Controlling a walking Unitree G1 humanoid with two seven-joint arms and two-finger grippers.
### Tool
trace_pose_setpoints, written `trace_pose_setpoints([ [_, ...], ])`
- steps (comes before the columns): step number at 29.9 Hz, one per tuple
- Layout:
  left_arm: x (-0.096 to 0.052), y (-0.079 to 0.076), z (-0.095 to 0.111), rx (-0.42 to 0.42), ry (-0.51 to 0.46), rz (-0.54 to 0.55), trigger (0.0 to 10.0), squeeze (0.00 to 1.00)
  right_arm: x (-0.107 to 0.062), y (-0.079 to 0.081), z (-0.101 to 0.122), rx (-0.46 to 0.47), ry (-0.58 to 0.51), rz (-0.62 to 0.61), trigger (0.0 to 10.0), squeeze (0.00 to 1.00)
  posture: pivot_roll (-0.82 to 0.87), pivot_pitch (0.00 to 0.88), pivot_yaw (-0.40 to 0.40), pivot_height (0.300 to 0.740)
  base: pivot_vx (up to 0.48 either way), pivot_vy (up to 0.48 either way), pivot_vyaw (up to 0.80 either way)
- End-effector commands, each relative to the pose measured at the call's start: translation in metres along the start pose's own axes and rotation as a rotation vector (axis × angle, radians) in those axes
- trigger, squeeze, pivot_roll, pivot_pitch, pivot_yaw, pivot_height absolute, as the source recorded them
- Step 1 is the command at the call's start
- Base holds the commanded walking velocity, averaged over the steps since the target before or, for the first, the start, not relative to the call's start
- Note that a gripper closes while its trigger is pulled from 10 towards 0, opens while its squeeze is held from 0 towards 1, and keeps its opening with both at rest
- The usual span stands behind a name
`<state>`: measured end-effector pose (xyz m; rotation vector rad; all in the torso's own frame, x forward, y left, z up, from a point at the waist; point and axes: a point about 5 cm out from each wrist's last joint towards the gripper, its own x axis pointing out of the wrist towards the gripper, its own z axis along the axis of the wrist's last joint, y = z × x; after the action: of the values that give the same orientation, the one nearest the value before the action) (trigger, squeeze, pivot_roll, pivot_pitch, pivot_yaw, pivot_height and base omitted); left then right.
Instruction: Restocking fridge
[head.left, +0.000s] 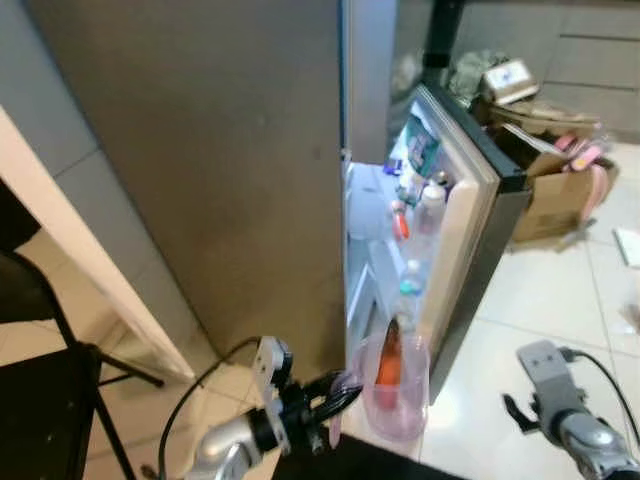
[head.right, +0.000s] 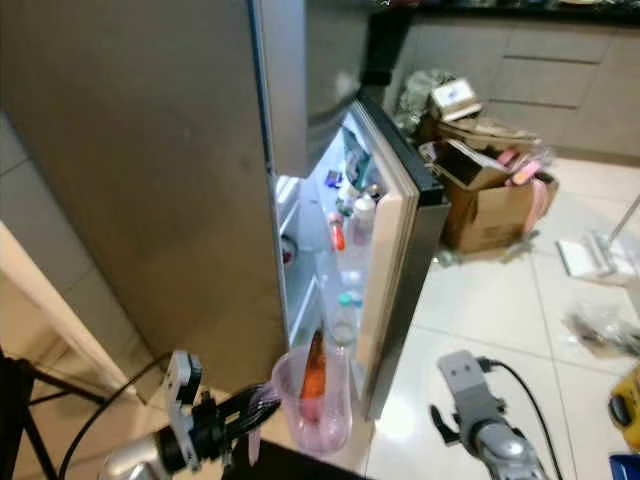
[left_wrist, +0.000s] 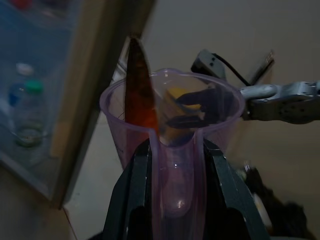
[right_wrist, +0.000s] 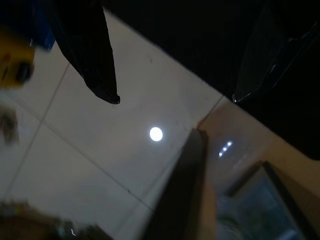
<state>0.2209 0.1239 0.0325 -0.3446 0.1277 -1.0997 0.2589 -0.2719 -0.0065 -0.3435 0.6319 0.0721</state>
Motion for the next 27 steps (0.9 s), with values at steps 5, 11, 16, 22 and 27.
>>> trace_pose_setpoints([
  [5,0.001,0.001,0.001,0.023,0.008,-0.004,10.0,0.0,0.006,0.001,0.027,-0.027,-0.096,0.035,10.0,0.0,-0.03,0.0,-0.036,0.74,0.0,0.0,0.73],
  [11,0.006,-0.002,0.001,0.031,-0.018,-0.021,10.0,0.0,0.009,0.003,0.046,-0.049,-0.165,0.064,10.0,0.0,-0.03,0.0,-0.037,0.74,0.0,0.0,0.73],
  [16,0.007,-0.005,0.001,0.025,-0.021,-0.038,10.0,0.0,0.01,0.004,0.059,-0.041,-0.232,0.079,10.0,0.0,-0.03,0.0,-0.039,0.74,0.0,0.0,0.72],
  [22,0.006,-0.006,-0.001,0.024,-0.016,-0.04,10.0,0.0,0.009,-0.011,0.085,-0.066,-0.331,-0.013,10.0,0.0,-0.03,0.0,-0.04,0.74,0.0,0.0,0.0],
  [27,0.006,-0.007,-0.002,0.025,-0.017,-0.045,10.0,0.0,0.006,-0.035,0.097,-0.073,-0.342,-0.186,10.0,0.0,-0.03,0.0,-0.043,0.74,0.0,0.0,0.0],
])
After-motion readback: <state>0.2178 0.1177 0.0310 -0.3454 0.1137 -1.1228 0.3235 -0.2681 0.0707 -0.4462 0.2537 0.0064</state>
